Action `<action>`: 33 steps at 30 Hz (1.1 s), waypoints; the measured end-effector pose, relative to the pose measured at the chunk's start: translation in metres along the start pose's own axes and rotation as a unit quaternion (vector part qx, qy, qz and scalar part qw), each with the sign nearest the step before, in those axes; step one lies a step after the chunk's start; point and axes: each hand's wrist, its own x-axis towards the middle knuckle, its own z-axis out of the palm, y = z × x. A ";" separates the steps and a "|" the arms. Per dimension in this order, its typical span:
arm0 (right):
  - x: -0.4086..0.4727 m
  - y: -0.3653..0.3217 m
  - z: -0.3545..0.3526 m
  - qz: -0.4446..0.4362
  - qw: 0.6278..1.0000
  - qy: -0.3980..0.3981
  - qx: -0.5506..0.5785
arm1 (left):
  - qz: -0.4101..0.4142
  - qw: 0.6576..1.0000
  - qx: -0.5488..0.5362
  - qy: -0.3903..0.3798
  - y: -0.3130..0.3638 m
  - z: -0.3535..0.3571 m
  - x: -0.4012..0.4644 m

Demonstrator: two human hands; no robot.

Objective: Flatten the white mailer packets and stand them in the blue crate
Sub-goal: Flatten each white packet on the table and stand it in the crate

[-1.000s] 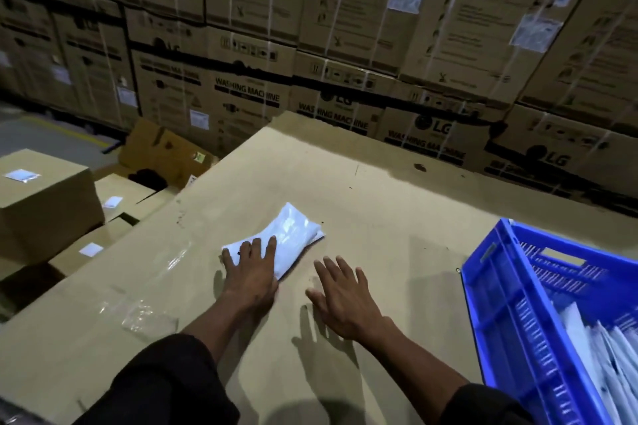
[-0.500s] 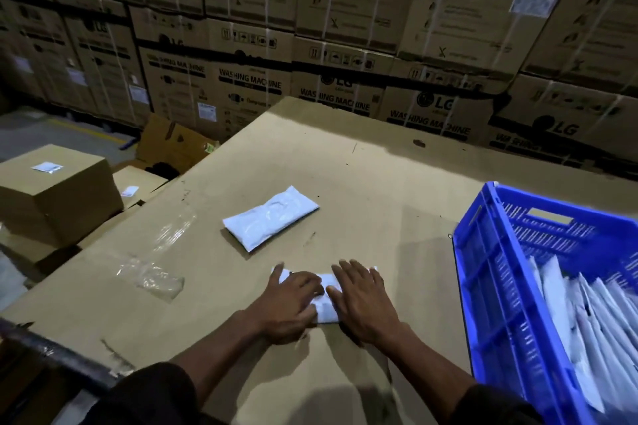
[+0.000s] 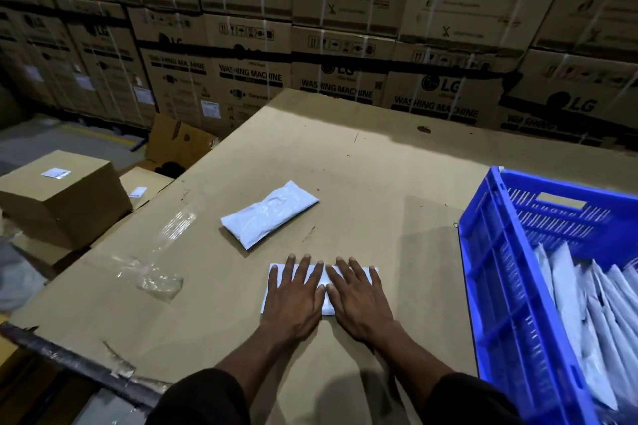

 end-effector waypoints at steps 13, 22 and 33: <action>0.001 0.004 0.014 0.001 0.999 0.032 0.015 | 0.023 0.997 0.007 0.067 0.001 0.017 0.006; -0.004 0.004 0.016 0.001 0.999 0.041 0.023 | 0.028 0.997 0.008 0.078 0.002 0.024 0.005; -0.016 0.002 0.015 -0.005 1.000 0.012 0.001 | 0.027 0.998 -0.005 0.049 0.003 0.023 -0.008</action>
